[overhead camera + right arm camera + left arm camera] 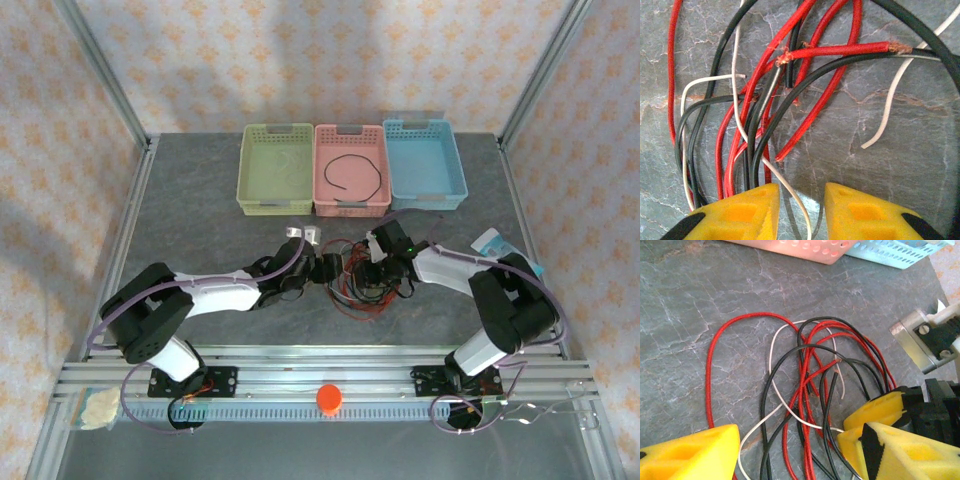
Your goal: Untangle the cables
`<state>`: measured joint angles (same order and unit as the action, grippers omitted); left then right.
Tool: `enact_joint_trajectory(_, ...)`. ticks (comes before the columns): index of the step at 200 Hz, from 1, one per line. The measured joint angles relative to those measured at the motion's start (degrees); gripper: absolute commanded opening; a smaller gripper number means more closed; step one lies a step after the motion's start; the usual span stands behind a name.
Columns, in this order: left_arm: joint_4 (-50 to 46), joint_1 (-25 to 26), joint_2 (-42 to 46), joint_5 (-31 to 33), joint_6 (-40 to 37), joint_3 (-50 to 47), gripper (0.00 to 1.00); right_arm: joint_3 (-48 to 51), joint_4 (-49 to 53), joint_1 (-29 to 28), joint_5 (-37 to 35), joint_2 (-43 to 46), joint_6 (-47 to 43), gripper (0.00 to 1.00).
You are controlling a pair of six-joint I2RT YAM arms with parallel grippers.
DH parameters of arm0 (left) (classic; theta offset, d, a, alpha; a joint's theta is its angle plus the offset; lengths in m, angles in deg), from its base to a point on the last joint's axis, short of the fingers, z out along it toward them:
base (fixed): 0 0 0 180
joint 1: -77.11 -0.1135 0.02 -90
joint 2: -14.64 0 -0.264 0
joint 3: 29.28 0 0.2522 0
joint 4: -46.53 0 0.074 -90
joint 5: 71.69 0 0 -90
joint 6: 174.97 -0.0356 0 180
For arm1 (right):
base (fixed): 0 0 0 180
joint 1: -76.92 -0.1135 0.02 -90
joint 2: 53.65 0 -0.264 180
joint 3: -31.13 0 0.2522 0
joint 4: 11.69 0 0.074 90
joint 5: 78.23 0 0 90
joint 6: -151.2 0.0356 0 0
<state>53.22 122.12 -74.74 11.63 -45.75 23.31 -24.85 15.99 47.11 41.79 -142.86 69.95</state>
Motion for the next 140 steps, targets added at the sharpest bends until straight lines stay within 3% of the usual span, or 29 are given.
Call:
enact_joint_trajectory(39, -0.02, 0.07, -0.59, -0.17, 0.0, 0.0, 0.67, 0.0, -0.02, 0.61, 0.85, -0.22, -0.02, 0.15)
enact_joint_trajectory(62, -0.07, 0.28, -1.01, 0.07, 0.0, 0.02, 0.69, 0.02, 0.0, 0.42, 1.11, 0.11, 0.46, 0.0)
enact_joint_trajectory(105, -0.87, 0.37, -2.93, 1.9, 0.11, 1.33, 0.78, -0.11, 0.44, 0.33, 0.96, 7.34, 0.9, 0.0)
enact_joint_trajectory(140, -1.07, 0.37, -3.91, 3.13, 0.42, 1.86, 0.79, -3.04, 3.04, 0.33, 0.15, 14.08, 0.85, 0.0)
